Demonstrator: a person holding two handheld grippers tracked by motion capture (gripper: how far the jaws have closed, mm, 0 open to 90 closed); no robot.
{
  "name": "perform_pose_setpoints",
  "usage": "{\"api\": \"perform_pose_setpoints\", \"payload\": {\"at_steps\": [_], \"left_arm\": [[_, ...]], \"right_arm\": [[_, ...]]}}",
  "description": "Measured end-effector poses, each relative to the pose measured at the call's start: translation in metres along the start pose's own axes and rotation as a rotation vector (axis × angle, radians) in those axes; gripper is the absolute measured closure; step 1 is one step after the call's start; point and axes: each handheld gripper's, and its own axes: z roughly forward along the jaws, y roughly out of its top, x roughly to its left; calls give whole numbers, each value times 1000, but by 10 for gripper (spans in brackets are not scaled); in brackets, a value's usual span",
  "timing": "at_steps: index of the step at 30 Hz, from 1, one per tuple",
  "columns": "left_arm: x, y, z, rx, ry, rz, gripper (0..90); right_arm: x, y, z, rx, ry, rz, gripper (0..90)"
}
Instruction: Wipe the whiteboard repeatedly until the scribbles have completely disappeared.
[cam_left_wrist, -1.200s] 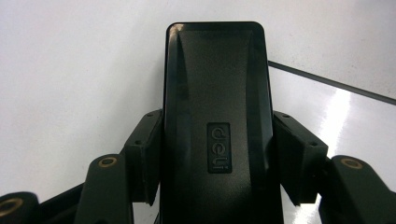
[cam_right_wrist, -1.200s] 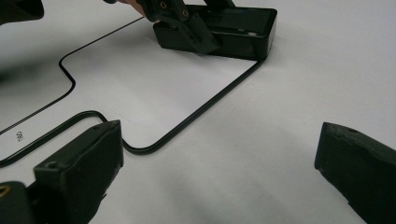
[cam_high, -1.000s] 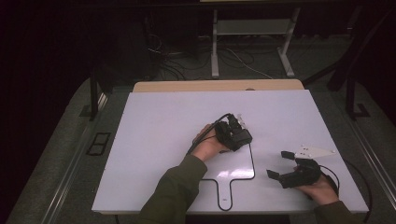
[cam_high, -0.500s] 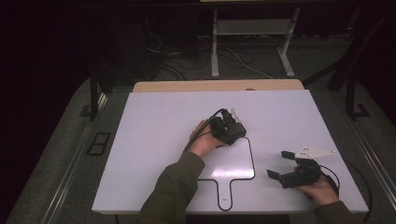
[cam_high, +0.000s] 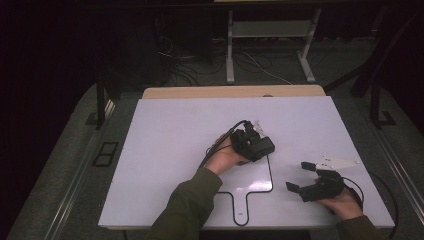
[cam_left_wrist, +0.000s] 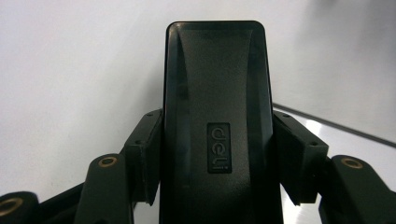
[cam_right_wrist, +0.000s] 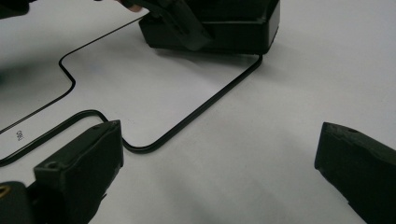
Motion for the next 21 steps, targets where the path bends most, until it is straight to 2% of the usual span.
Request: {"api": "perform_pose_setpoints", "payload": {"at_steps": [1, 3, 5, 6, 7, 8, 9, 11, 16, 21], "left_arm": [[0, 0, -3, 0, -5, 5, 392], [-5, -2, -8, -26, -11, -29, 392], [-4, -4, -13, -43, -3, -16, 392], [-5, -6, -16, -47, -14, -44, 392], [-3, -8, -19, -55, -17, -34, 392], [-3, -10, -21, -56, -22, -53, 392], [0, -11, -23, -61, -17, -44, 392], [2, -15, -28, -59, -7, -65, 392], [13, -21, -39, -68, 4, -86, 392], [29, -23, -48, -70, 29, -112, 392]], "right_arm": [[0, 0, 0, 0, 0, 0, 2], [0, 0, 0, 0, 0, 0, 2], [0, 0, 0, 2, 0, 1, 2], [1, 0, 1, 3, 0, 2, 3], [1, 0, 1, 3, 0, 1, 3], [1, 0, 1, 3, 1, 0, 2], [1, 0, 1, 4, 2, -1, 3], [1, 0, 2, 7, 2, -1, 3], [1, 0, 2, 8, 1, 3, 3], [1, 0, 2, 9, 1, 2, 2]]}}
